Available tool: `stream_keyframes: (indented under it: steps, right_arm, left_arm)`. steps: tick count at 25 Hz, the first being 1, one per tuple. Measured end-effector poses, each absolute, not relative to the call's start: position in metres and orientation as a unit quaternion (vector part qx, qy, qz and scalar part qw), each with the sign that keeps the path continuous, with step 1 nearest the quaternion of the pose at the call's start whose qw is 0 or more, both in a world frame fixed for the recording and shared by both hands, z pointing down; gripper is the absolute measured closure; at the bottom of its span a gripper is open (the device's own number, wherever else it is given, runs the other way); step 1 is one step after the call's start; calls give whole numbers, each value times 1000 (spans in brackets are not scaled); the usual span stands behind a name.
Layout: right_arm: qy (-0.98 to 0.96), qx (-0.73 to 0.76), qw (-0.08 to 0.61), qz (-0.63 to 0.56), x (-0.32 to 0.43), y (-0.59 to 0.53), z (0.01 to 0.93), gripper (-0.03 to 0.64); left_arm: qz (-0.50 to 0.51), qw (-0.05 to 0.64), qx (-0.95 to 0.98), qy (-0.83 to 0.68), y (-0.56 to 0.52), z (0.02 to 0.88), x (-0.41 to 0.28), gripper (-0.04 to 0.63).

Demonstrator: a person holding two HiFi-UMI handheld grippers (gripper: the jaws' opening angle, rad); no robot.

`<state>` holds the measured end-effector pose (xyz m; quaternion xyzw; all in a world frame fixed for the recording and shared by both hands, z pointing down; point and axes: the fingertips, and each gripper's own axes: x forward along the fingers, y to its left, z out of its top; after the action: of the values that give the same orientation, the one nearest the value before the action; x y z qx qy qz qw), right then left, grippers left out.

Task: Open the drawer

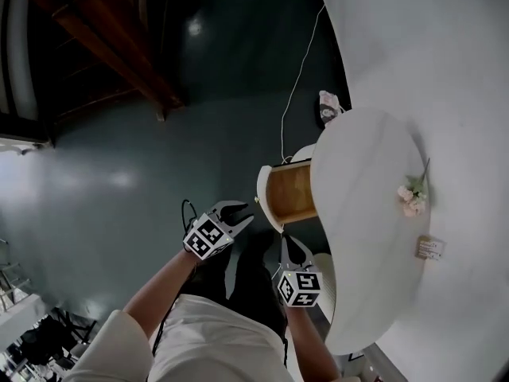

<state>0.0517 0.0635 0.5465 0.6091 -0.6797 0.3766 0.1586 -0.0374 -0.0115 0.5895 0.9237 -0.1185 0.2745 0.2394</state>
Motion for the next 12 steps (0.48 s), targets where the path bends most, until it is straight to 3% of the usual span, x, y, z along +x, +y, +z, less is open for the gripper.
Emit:
stream_keyframes:
  steps: [12]
  right_arm:
    - [-673,644,136,337,74,66,452,606]
  left_arm:
    - [261,227,928,-140,-16,480,-52,517]
